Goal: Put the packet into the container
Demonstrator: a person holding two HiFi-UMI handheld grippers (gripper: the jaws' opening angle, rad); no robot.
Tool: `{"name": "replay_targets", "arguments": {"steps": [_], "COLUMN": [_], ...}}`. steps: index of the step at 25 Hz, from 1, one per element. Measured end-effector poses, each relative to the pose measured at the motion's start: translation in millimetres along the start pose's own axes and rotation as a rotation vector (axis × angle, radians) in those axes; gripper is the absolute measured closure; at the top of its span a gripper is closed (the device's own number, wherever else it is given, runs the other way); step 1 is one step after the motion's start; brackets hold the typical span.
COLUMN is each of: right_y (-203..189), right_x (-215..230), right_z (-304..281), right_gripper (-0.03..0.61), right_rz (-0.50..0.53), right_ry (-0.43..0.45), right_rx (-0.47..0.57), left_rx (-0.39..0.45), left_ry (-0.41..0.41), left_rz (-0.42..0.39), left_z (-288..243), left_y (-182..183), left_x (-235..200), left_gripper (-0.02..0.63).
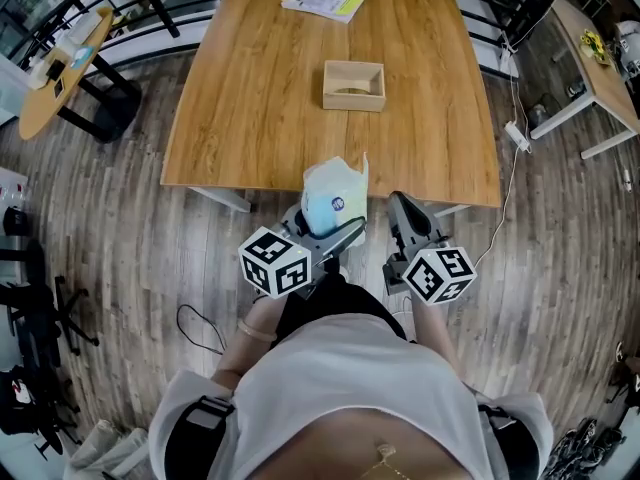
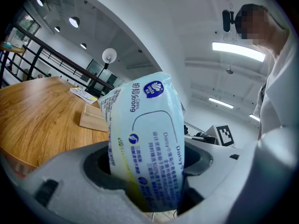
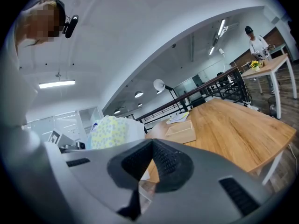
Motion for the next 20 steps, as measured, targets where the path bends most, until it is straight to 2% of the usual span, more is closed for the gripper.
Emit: {"name": "replay_targets", "arguments": {"steps": [7, 20], "right_y": [1, 27], "right_x": [16, 58], "right_z": [-9, -73], "right_gripper": [0.568, 0.568], "right_rz": [-0.004, -0.026], "right_ry": [-0.019, -0.035], "right_rx": [-0.004, -0.003], "left_rx": [0.007, -0.024], "left_ry": [0.011, 0.025], "left_rz": [0.025, -0.037], "left_z": [-10, -59], "left_y": [10, 76], "left_x": [-11, -60], "left_gripper": [0.284, 0.285]}}
Point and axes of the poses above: the fingertips, and each gripper's own axes: z backward along the fingers, x to its right, y out of its top, the point moved 5 cm from there along z, backward along the fingers, and after that the axes turned 14 degrees about z, right-handed, at the moved point
